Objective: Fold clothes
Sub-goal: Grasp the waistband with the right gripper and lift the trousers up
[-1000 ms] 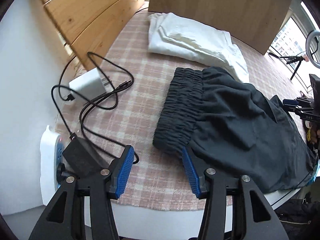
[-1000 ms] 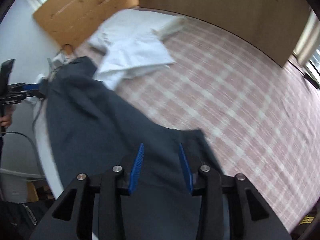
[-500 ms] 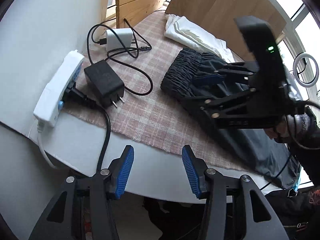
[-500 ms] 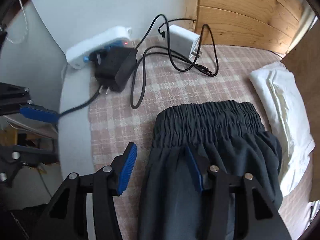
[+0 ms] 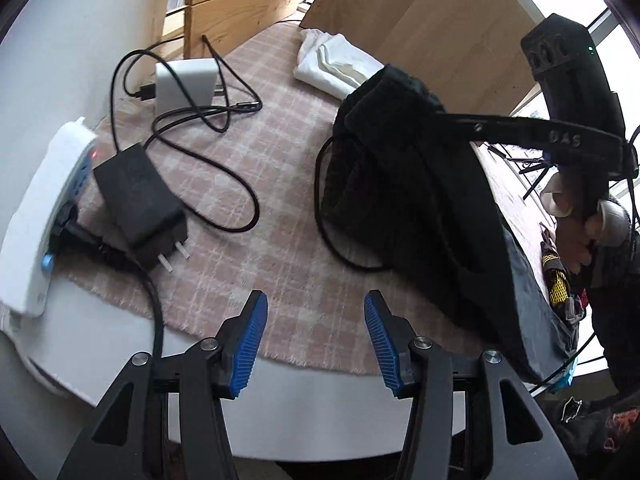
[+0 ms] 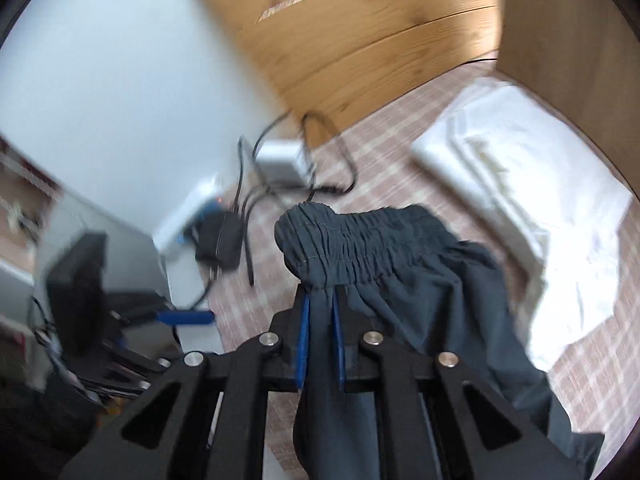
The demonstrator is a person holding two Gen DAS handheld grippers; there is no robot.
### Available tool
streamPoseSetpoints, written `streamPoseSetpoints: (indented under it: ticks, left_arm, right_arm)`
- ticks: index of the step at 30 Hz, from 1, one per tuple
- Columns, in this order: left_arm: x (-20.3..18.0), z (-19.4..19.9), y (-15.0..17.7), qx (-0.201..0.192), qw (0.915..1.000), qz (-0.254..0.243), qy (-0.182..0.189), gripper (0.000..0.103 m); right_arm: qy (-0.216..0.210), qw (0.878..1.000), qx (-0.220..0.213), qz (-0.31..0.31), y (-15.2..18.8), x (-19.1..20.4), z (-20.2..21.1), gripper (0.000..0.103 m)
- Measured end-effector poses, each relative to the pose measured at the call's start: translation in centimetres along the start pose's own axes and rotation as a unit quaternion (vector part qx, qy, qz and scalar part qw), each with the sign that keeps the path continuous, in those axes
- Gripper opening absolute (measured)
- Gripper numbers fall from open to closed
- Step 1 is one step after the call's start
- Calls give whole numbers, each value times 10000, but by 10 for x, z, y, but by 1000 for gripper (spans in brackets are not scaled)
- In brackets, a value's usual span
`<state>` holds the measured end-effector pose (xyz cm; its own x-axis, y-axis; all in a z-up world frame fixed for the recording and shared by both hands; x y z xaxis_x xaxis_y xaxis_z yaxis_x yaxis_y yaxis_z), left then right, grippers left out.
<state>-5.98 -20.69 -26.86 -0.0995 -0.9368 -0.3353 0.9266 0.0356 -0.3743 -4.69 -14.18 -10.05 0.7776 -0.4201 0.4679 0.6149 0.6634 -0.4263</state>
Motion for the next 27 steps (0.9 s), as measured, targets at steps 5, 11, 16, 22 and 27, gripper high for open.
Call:
streamPoseSetpoints:
  ticks: [5, 11, 16, 22, 27]
  left_arm:
    - [-29, -28, -31, 156, 9992, -288, 221, 48]
    - [-46, -68, -49, 470, 9981, -379, 130, 48]
    - [-53, -64, -57, 431, 9979, -125, 460, 0]
    - [-18, 4, -58, -138, 9987, 57, 485, 0]
    - [-21, -12, -60, 50, 9986, 102, 522, 42]
  right_arm:
    - [254, 9984, -478, -137, -22, -20, 49, 10]
    - [454, 9965, -703, 7, -33, -32, 90, 10]
    - [599, 9952, -746, 183, -38, -34, 97, 10]
    - [625, 9951, -680, 357, -41, -34, 99, 10]
    - [599, 9956, -631, 343, -40, -34, 96, 10]
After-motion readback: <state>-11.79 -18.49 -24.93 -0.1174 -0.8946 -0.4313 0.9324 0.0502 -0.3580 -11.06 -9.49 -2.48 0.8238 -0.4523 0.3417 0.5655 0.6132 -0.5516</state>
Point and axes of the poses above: each gripper's, at about its wrist camera, not at the fingertips, and z roughly against the way its jaws point, x to its left, y to its underside, the point moved 10 cm from there along -z, roughly the way its jaws point, and after that the axes turned 8 degrees about -y, right-handed, at the moved point
